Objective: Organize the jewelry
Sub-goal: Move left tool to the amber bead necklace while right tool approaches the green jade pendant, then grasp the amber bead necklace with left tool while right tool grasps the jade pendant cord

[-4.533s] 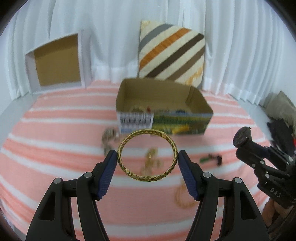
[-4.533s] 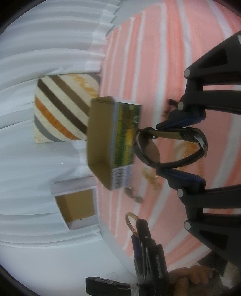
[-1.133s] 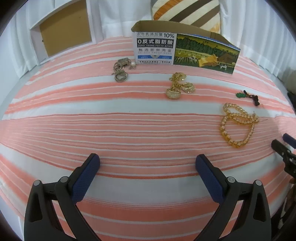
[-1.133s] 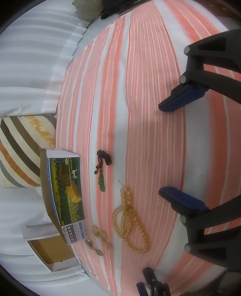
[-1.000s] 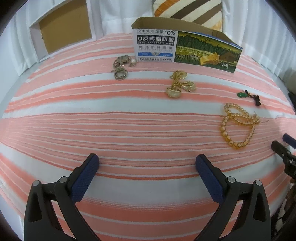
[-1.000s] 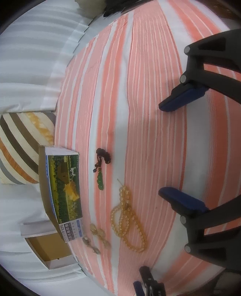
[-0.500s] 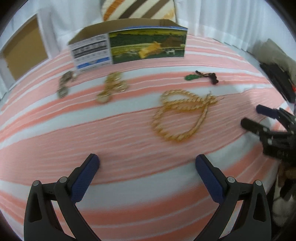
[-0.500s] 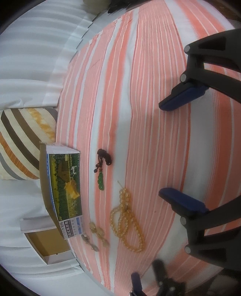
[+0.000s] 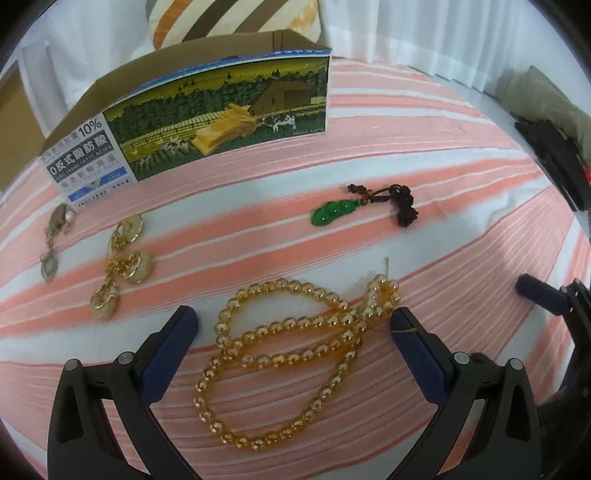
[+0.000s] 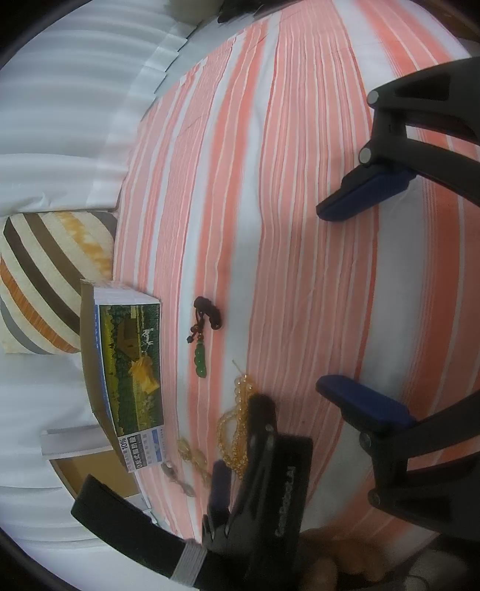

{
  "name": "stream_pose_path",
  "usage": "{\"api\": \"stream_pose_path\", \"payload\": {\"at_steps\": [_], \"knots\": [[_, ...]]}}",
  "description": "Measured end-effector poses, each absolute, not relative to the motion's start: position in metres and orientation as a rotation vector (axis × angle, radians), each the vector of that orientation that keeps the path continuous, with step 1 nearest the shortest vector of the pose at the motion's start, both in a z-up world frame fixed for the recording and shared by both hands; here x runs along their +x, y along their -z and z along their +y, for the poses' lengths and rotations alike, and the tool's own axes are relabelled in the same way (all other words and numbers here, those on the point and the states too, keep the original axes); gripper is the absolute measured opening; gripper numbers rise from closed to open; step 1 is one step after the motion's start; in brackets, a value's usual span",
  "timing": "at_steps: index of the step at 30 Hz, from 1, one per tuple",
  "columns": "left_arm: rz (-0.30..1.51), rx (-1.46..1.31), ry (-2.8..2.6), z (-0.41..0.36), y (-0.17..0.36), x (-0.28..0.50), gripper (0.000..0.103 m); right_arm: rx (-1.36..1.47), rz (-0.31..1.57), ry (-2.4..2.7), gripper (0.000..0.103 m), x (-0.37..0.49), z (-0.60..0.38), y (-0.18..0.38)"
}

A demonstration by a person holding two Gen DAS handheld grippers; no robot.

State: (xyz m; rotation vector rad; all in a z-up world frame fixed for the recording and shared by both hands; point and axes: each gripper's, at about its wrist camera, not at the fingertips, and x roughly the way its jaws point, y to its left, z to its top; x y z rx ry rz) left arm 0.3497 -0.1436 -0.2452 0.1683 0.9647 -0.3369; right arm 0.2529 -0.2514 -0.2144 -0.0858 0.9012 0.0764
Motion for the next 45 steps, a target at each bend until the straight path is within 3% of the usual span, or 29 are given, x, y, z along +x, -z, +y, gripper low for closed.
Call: {"api": "stream_pose_path", "payload": {"at_steps": [1, 3, 6, 9, 21, 28, 37, 38, 39, 40, 42, 45], "knots": [[0.960, 0.163, 0.329, -0.141, 0.245, 0.348, 0.101, -0.086, 0.900, -0.077, 0.087, 0.253, -0.251, 0.215], [0.928, 0.134, 0.302, -0.131, 0.241, 0.344, 0.085, -0.086, 0.898, -0.078, 0.087, 0.252, -0.251, 0.215], [0.891, 0.086, 0.257, -0.110, 0.236, 0.337, 0.035, -0.086, 0.896, -0.078, 0.087, 0.253, -0.251, 0.215], [0.891, -0.011, 0.258, -0.082, 0.235, 0.333, 0.022, -0.086, 0.895, -0.076, 0.087, 0.253, -0.251, 0.215], [0.864, -0.058, 0.108, 0.004, 0.234, 0.301, 0.022, -0.086, 0.935, -0.066, 0.088, 0.261, -0.250, 0.213], [0.864, -0.039, 0.071, 0.009, 0.236, 0.304, 0.022, -0.095, 1.027, -0.091, 0.092, 0.303, -0.245, 0.215], [0.861, -0.021, 0.064, 0.007, 0.236, 0.304, 0.022, -0.110, 1.007, -0.093, 0.090, 0.375, -0.228, 0.223], [0.860, -0.024, 0.065, 0.007, 0.236, 0.304, 0.022, -0.114, 0.995, -0.114, 0.079, 0.375, -0.224, 0.222], [0.860, -0.026, 0.065, 0.007, 0.236, 0.304, 0.022, -0.120, 0.982, -0.129, 0.059, 0.373, -0.222, 0.221], [0.860, -0.027, 0.065, 0.006, 0.236, 0.304, 0.022, -0.135, 0.969, -0.149, 0.050, 0.370, -0.217, 0.219], [0.860, -0.031, 0.067, 0.007, 0.236, 0.304, 0.022, -0.152, 0.960, -0.169, 0.010, 0.365, -0.211, 0.218], [0.857, -0.054, 0.083, 0.011, 0.235, 0.302, 0.021, -0.107, 0.960, -0.188, 0.009, 0.348, -0.210, 0.217]]}}
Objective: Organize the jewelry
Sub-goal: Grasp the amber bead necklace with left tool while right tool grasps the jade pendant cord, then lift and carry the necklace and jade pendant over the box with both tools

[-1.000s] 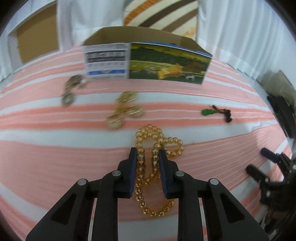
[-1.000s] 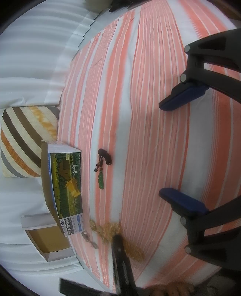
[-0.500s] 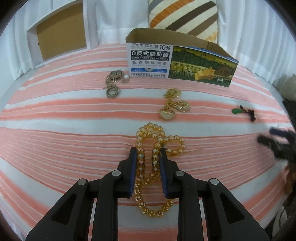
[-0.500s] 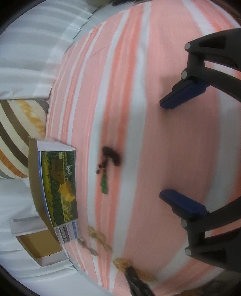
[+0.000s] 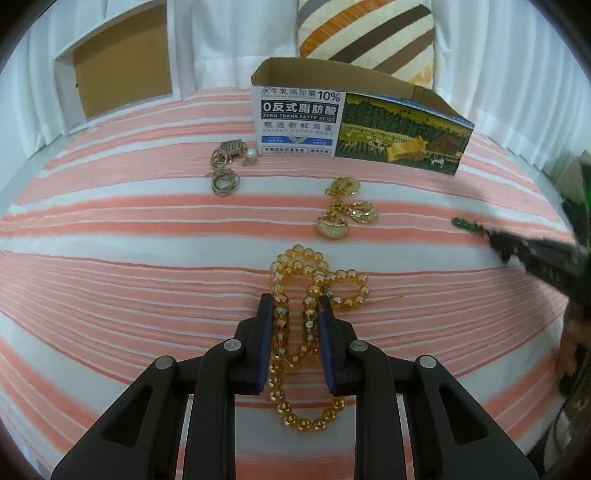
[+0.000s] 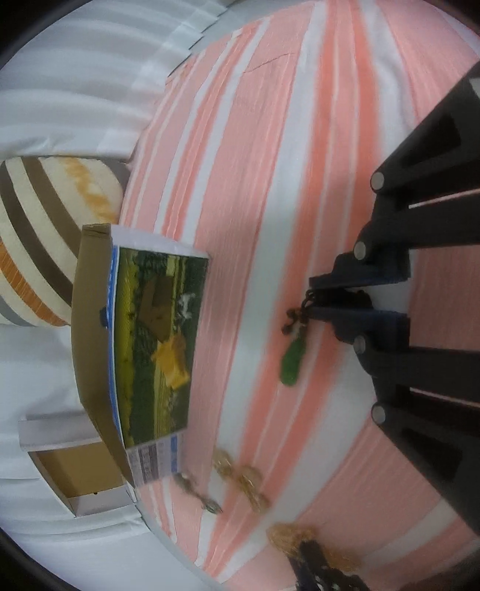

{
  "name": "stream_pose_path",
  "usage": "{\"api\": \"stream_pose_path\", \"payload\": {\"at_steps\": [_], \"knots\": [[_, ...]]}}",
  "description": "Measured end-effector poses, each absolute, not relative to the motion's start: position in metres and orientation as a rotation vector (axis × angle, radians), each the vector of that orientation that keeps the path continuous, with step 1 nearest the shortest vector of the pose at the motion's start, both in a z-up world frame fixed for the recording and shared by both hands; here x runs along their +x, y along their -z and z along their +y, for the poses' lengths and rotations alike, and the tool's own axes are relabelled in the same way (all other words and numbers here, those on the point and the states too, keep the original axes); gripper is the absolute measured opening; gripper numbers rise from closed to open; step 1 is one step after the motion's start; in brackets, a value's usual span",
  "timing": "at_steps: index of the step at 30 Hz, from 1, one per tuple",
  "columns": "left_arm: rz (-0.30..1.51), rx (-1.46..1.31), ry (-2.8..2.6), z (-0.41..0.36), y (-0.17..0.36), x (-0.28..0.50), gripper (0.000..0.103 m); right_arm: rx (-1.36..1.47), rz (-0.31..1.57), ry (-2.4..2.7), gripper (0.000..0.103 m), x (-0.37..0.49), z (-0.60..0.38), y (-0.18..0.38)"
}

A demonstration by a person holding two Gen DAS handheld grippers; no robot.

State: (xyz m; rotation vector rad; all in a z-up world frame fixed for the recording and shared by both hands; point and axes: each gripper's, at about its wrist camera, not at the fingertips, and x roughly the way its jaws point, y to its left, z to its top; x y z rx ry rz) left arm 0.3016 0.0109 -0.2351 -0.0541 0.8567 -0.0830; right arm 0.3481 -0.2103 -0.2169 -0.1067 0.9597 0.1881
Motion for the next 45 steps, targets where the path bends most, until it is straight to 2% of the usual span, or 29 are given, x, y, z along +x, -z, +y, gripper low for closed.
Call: {"api": "stream_pose_path", "payload": {"at_steps": [7, 8, 9, 19, 34, 45], "knots": [[0.841, -0.079, 0.111, 0.015, 0.231, 0.286, 0.018, -0.038, 0.889, -0.208, 0.009, 0.286, -0.210, 0.198], [0.837, -0.081, 0.115, 0.015, 0.229, 0.285, 0.014, -0.026, 0.889, -0.208, 0.009, 0.280, -0.211, 0.197], [0.831, -0.082, 0.121, 0.015, 0.226, 0.281, 0.005, -0.013, 0.889, -0.208, 0.009, 0.274, -0.210, 0.197], [0.800, -0.112, 0.143, 0.022, 0.208, 0.264, 0.005, 0.020, 0.848, -0.229, 0.009, 0.253, -0.210, 0.176], [0.700, -0.154, 0.188, 0.024, 0.142, 0.252, 0.005, 0.063, 0.777, -0.234, 0.009, 0.249, -0.214, 0.142], [0.639, -0.164, 0.238, 0.024, 0.082, 0.259, 0.005, 0.088, 0.718, -0.263, 0.009, 0.259, -0.214, 0.087]]}}
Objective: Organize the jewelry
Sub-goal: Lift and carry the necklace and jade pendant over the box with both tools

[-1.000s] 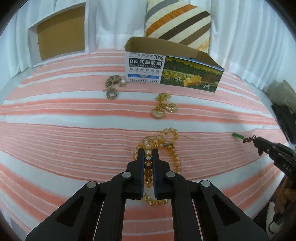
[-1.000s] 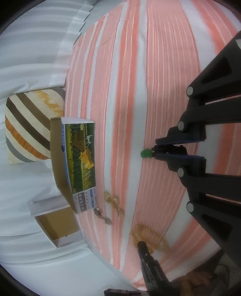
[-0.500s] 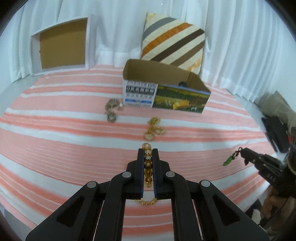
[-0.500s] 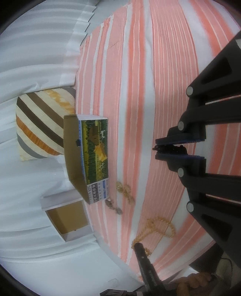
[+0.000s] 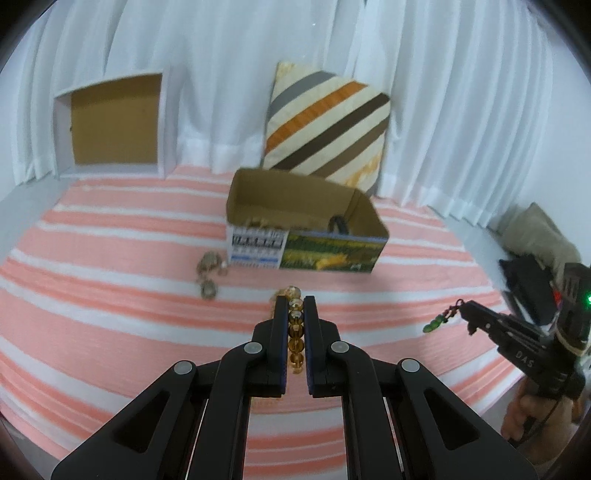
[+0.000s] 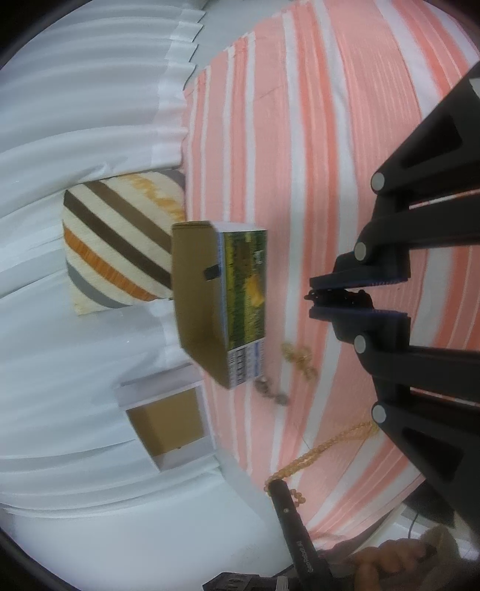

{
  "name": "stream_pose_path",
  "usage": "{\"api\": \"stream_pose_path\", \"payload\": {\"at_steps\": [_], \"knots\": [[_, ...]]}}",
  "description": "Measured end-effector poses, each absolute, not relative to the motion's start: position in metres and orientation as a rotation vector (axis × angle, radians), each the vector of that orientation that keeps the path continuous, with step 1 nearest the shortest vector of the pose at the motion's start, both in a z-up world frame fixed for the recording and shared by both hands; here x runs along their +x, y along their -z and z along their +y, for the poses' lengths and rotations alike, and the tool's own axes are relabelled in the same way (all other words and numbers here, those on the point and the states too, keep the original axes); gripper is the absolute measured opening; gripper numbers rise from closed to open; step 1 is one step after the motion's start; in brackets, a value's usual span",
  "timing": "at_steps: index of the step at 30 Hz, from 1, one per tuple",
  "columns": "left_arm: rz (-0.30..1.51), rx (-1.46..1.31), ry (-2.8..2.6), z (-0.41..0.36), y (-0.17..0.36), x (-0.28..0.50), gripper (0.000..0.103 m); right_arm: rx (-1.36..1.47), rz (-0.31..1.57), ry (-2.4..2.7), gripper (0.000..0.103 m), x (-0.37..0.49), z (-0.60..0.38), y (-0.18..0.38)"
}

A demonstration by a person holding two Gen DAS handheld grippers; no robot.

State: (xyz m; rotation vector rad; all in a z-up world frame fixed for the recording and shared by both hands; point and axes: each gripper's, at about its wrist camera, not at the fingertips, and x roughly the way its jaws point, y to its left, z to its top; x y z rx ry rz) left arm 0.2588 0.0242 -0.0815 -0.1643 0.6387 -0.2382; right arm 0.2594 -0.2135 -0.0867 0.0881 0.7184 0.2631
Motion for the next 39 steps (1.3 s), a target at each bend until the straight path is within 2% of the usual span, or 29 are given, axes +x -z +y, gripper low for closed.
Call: {"api": "stream_pose_path", "payload": {"at_steps": [12, 19, 32, 39], "knots": [[0.577, -0.161, 0.307, 0.020, 0.015, 0.295, 0.005, 0.074, 0.659, -0.307, 0.009, 0.297, -0.206, 0.031], [0.577, -0.173, 0.334, 0.017, -0.005, 0.327, 0.005, 0.062, 0.642, -0.329, 0.009, 0.330, -0.202, 0.007], [0.580, -0.145, 0.370, -0.011, -0.025, 0.410, 0.005, 0.036, 0.664, -0.350, 0.009, 0.413, -0.195, -0.008], [0.570, -0.121, 0.345, -0.029, -0.015, 0.471, 0.005, 0.034, 0.661, -0.342, 0.009, 0.477, -0.193, 0.004]]}}
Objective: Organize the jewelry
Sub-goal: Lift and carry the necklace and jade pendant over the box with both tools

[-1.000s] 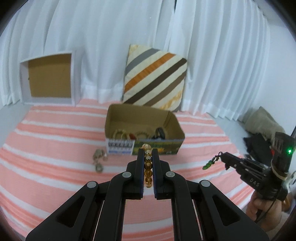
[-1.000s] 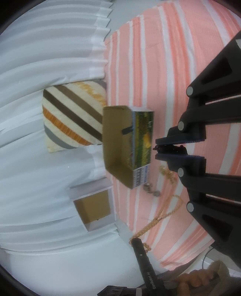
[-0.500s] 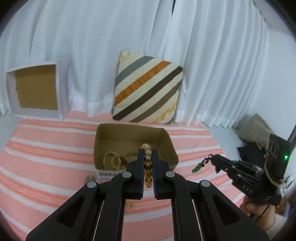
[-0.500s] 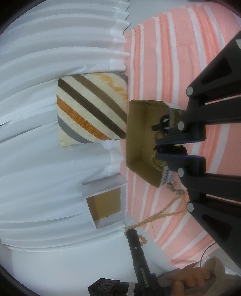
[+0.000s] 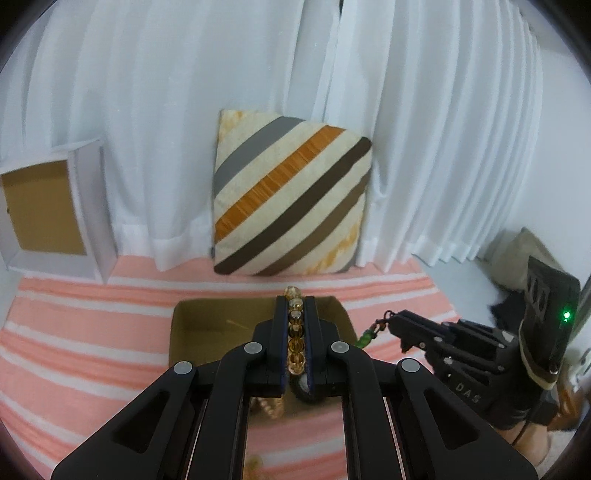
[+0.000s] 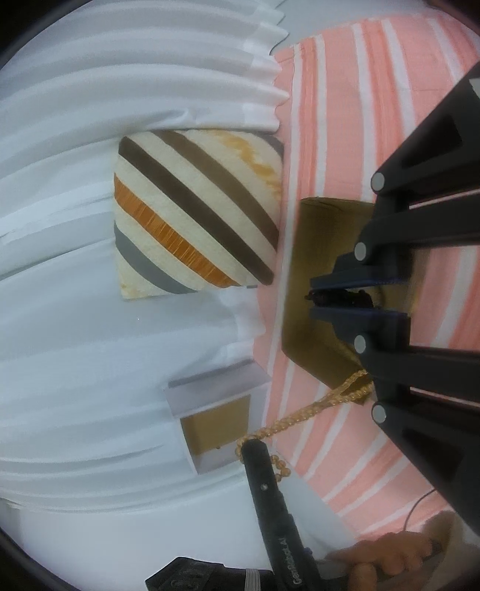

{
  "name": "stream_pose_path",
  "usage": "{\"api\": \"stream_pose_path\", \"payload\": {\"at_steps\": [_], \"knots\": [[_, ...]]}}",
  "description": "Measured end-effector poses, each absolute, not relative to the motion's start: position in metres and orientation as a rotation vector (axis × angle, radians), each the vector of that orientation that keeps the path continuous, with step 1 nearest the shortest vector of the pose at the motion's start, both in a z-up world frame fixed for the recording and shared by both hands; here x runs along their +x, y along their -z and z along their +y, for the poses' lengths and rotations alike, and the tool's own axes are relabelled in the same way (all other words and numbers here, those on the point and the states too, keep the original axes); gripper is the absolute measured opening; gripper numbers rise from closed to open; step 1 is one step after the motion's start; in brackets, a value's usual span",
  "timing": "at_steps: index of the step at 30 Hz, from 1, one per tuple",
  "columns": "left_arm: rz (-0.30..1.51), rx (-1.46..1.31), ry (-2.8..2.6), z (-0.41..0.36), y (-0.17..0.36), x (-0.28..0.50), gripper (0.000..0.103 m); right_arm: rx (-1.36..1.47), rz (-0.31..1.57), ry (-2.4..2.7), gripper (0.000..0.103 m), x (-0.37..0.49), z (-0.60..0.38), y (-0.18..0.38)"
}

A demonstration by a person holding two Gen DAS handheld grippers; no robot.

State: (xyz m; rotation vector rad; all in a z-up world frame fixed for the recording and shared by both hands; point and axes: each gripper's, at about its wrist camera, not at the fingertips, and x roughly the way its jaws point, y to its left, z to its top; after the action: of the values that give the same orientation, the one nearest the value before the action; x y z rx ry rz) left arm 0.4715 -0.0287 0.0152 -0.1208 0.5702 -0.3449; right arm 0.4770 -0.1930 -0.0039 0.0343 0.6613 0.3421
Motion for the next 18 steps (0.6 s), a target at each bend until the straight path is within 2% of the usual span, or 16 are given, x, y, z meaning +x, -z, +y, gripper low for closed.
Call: {"api": "stream_pose_path", "payload": {"at_steps": [6, 16, 17, 18], "knots": [[0.611, -0.122, 0.330, -0.041, 0.014, 0.528, 0.005, 0.035, 0.711, -0.355, 0.009, 0.535, -0.191, 0.038], [0.680, -0.077, 0.301, -0.055, 0.068, 0.573, 0.006, 0.027, 0.820, -0.335, 0.011, 0.589, -0.189, 0.100], [0.692, -0.065, 0.291, -0.056, 0.075, 0.576, 0.012, 0.033, 0.833, -0.332, 0.013, 0.593, -0.189, 0.105], [0.703, -0.058, 0.282, -0.058, 0.079, 0.578, 0.038, 0.029, 0.846, -0.325, 0.032, 0.595, -0.188, 0.111]]}}
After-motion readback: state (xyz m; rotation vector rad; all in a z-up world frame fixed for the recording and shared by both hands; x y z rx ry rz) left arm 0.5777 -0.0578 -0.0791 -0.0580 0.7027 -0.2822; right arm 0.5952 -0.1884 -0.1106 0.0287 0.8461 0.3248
